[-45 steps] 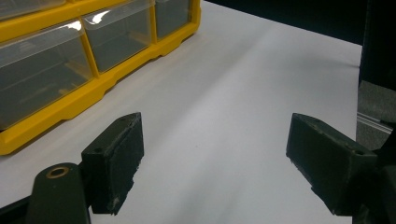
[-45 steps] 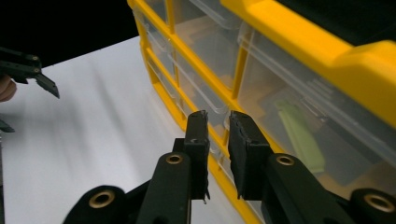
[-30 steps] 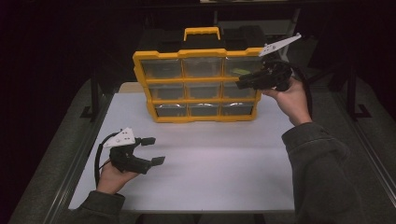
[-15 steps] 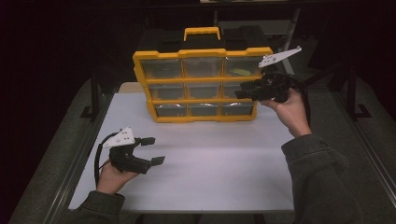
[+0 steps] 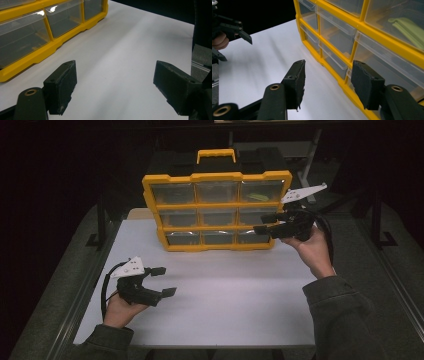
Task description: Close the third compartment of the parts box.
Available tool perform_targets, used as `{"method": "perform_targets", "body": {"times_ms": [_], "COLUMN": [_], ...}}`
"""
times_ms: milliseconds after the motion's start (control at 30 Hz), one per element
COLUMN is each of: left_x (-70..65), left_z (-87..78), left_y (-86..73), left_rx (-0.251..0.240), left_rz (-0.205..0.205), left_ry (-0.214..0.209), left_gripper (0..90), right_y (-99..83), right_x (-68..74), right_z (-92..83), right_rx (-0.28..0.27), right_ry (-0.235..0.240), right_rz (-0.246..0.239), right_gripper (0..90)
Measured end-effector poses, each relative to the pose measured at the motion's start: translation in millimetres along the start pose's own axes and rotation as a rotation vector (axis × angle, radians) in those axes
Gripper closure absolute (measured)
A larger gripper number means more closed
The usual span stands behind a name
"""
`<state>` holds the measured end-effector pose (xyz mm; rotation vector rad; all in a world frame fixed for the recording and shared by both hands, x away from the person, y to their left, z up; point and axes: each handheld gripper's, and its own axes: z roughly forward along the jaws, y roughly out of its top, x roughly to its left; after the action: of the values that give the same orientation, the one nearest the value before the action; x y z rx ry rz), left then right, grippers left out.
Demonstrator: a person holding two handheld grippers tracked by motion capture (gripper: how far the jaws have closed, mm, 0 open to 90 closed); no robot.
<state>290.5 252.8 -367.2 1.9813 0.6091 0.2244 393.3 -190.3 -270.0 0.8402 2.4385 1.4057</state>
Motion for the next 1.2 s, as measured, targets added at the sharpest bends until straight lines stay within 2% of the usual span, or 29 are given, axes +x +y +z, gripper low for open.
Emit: {"method": "perform_targets", "body": {"times_ms": [200, 267, 667, 733, 1200], "left_x": [0.7, 0.3, 0.4, 1.1, 1.5], "left_z": [0.3, 1.2, 2.6, 2.2, 1.4], "left_y": [-0.3, -0.7, -1.1, -1.1, -1.6], "left_rx": [-0.005, -0.007, 0.001, 0.011, 0.015], "left_rz": [0.003, -0.002, -0.007, 0.004, 0.0], "left_ry": [0.0, -0.001, -0.002, -0.003, 0.002], "left_gripper": [18.7, 18.6, 18.5, 18.5, 18.4], "right_y": [-11.3, -14.6, -33.4, -35.7, -50.7], "right_x": [-0.8, 0.7, 8.3, 10.1, 21.8], "right_z": [-1.2, -1.1, 1.6, 2.1, 6.4], "right_rx": [-0.011, -0.007, -0.002, 0.002, 0.005], "right_ry": [-0.003, -0.017, -0.026, -0.031, -0.061], "right_rz": [0.012, 0.018, 0.028, 0.03, 0.022], "right_gripper": [39.0, 37.1, 28.3, 27.7, 18.0]}}
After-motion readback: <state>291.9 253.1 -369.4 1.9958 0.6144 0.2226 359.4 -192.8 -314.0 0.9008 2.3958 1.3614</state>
